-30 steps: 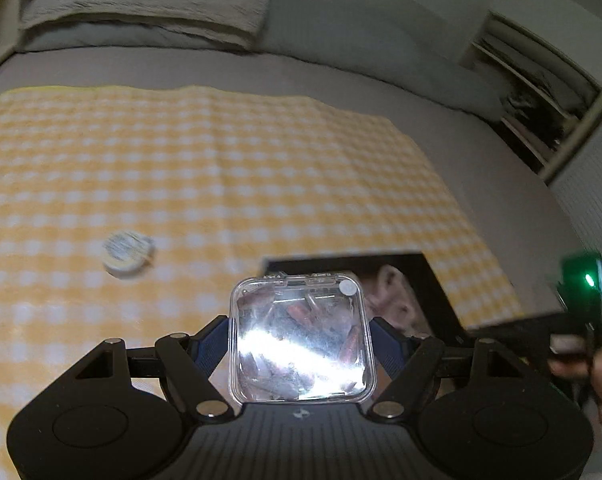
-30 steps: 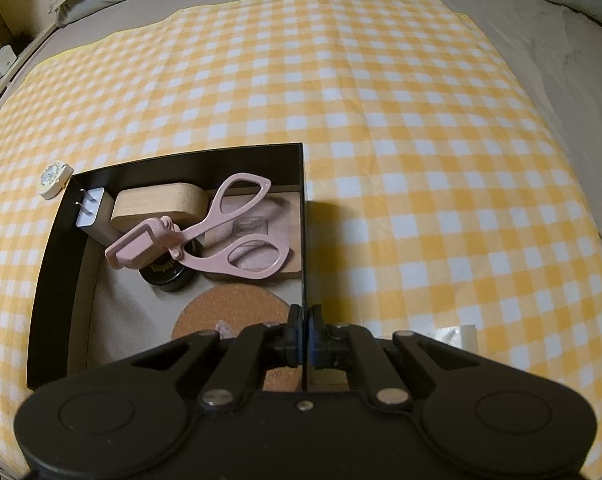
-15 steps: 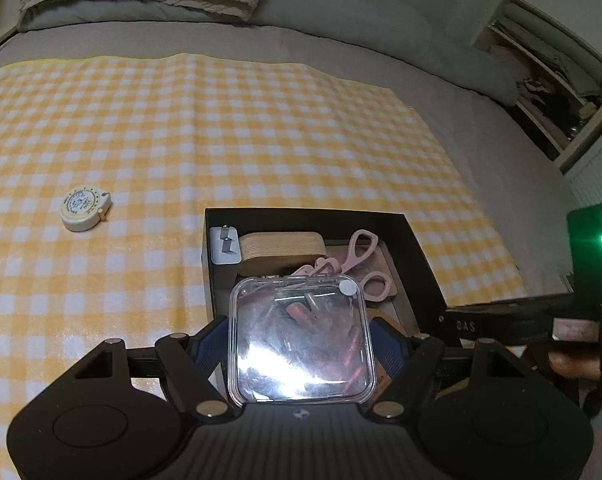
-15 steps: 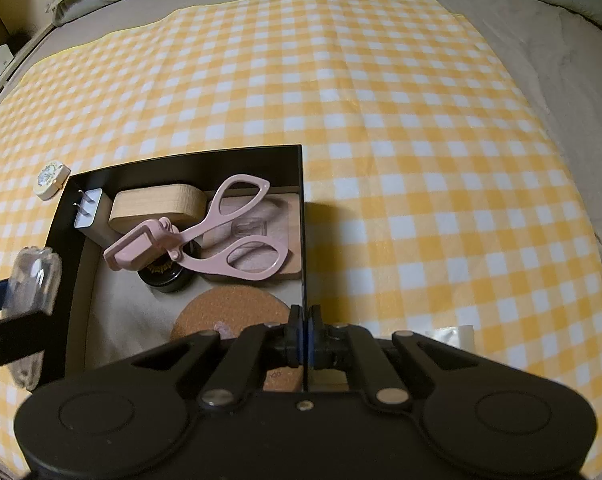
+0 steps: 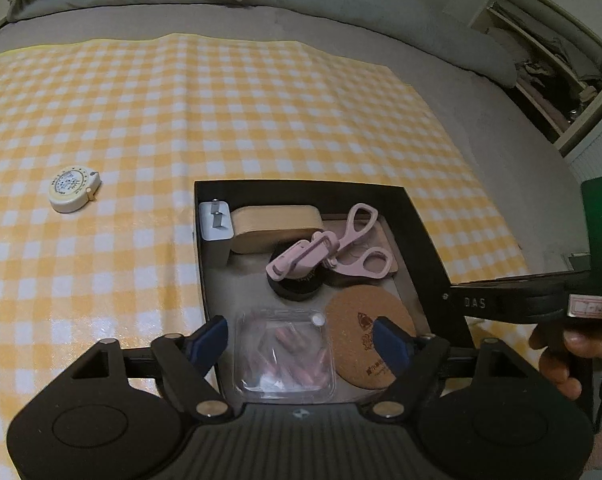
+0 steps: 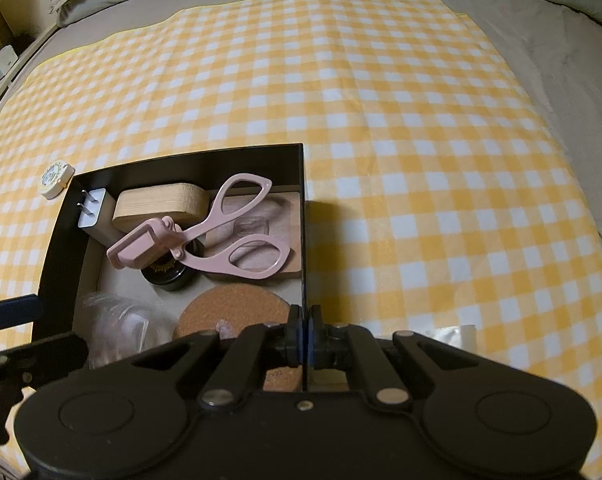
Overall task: Organize rigid objects
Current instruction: 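Carry the clear case with the left tool into the box and release, then move the left tool to the round white tape measure and grasp it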
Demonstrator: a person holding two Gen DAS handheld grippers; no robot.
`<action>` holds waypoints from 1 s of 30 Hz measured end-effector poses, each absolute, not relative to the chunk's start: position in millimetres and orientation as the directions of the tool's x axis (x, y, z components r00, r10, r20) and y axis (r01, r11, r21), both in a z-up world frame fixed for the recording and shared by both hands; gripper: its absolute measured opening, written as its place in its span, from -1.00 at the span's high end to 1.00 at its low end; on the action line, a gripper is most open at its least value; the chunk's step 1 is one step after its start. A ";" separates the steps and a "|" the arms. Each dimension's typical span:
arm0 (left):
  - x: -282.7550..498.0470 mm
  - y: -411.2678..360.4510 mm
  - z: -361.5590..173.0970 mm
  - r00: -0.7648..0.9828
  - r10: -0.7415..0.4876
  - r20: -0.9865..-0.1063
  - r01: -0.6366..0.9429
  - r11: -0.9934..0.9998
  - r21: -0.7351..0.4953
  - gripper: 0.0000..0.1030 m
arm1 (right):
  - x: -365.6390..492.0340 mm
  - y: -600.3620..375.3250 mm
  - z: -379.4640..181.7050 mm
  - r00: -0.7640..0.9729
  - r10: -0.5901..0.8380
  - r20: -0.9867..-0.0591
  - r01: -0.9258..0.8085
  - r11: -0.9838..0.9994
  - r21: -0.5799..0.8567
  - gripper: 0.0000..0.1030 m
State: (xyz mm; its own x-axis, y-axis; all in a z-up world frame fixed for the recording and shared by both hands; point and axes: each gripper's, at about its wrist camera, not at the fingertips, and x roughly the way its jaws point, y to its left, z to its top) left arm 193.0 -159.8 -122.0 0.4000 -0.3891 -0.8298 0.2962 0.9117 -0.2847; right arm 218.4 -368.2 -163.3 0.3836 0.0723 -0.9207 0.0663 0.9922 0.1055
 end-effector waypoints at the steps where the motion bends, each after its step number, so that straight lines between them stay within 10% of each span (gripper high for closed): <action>1: 192.3 -159.5 -120.7 0.398 -0.396 -0.828 0.299 0.909 -0.291 -0.61 | 218.5 -368.5 -163.5 0.382 0.073 -0.921 0.066 0.992 0.105 0.94; 30: 210.1 -132.8 -79.4 0.573 -0.320 -0.754 0.282 0.941 -0.185 -0.94 | 218.0 -365.3 -163.8 0.382 0.073 -0.921 0.066 0.992 0.106 0.94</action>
